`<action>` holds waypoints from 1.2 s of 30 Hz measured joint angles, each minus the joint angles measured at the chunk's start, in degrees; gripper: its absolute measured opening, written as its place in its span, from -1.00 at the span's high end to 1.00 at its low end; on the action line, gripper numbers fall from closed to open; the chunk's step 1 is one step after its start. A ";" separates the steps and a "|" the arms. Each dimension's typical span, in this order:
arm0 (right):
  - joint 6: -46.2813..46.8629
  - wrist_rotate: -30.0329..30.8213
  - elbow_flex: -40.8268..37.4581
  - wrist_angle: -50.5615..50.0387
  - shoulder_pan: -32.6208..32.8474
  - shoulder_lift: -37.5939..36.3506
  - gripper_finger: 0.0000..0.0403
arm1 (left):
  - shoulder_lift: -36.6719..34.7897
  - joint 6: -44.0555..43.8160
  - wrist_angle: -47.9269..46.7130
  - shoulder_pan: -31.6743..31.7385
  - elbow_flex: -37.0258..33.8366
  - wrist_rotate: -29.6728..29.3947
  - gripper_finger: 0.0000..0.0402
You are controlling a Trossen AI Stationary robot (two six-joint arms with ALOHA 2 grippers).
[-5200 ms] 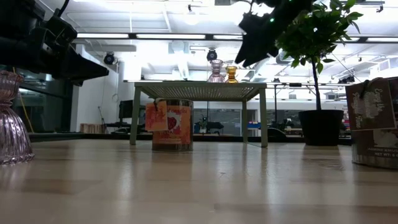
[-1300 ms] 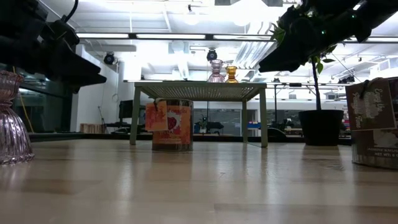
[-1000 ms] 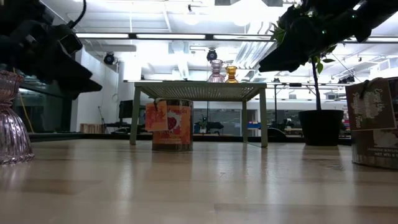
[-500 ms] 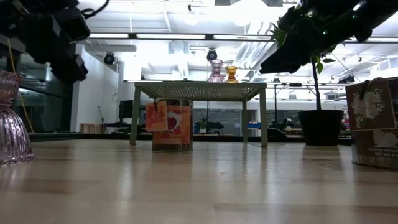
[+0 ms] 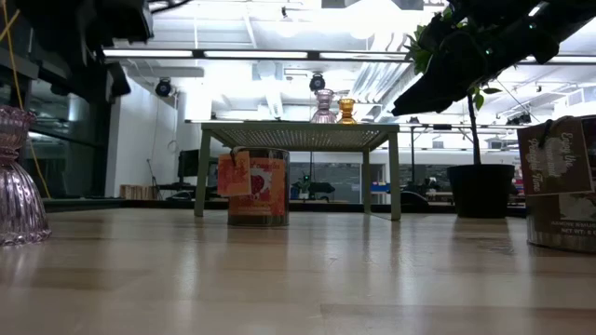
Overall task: Pick & Place candle stick holders
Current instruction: Put the purple glass candle holder on the shelf
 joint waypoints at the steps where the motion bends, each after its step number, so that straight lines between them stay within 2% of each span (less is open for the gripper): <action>1: -0.05 0.00 0.00 -0.10 0.00 0.00 -0.16 | 0.97 -0.90 -0.67 -1.31 1.20 -1.08 -0.12; 8: -1.26 -1.36 0.00 -0.72 0.00 0.02 -0.16 | 7.25 -10.43 -5.12 -10.43 4.70 -9.99 -0.12; 15: -2.26 -1.39 0.00 -1.55 0.24 0.02 -0.16 | 13.66 -23.17 -4.87 -18.69 4.67 -10.93 -0.12; 18: -3.41 -1.38 0.00 -1.48 0.95 0.02 -0.16 | 15.18 -28.48 -4.44 -21.21 4.65 -9.55 -0.12; 30: -3.93 -1.40 0.04 -2.75 3.44 0.02 -0.16 | 15.28 -43.99 1.67 -25.35 4.63 -8.91 -0.12; 36: -3.93 -0.58 0.04 -4.18 4.83 0.02 -0.16 | 15.28 -50.60 1.32 -25.31 4.63 -11.53 -0.12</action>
